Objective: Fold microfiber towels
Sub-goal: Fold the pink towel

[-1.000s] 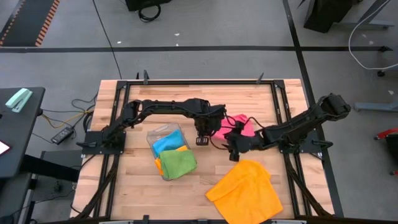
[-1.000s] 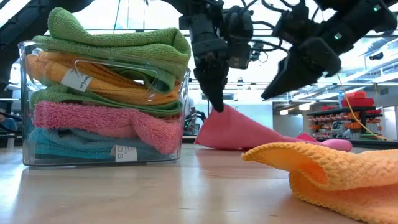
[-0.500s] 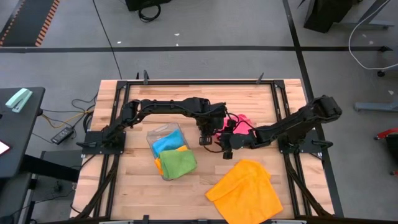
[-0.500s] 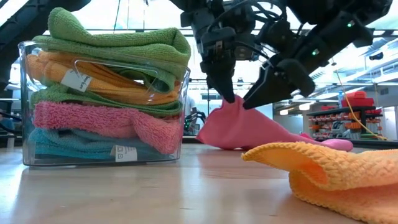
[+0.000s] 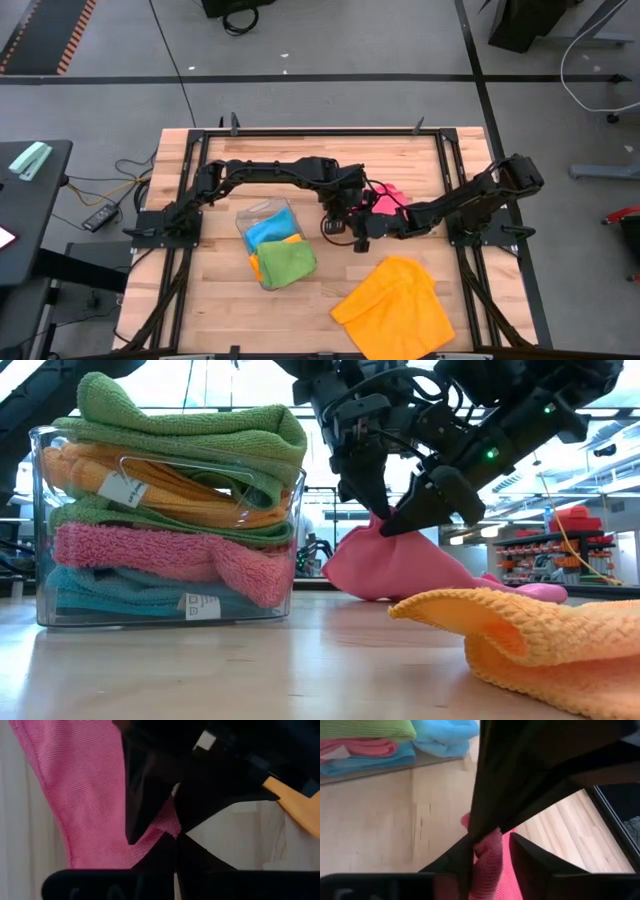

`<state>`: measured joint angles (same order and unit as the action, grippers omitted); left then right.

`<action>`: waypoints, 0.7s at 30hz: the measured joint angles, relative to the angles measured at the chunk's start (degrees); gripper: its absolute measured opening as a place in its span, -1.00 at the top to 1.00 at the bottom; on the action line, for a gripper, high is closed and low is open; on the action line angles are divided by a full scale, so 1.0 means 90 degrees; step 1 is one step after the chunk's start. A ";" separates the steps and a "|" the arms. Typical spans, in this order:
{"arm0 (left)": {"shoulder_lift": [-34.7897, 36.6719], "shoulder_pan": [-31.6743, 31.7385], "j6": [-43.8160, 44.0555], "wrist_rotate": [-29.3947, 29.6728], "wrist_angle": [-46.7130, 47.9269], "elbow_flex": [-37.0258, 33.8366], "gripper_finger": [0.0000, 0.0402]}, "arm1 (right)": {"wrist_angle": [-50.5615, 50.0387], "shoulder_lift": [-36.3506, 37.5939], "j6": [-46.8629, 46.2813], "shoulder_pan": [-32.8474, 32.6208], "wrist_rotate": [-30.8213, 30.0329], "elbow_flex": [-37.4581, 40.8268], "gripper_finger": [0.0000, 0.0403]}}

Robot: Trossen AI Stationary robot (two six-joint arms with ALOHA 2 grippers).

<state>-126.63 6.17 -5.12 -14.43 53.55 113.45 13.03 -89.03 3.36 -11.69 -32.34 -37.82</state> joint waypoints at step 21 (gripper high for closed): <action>0.0143 0.0065 -0.1025 0.0357 0.0813 -0.0049 -0.10 | -0.0357 0.0244 -0.0705 0.0008 0.0265 0.0005 0.95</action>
<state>-125.34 6.76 -14.35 -11.22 60.86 113.00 9.82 -86.84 -2.99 -11.62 -29.95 -37.78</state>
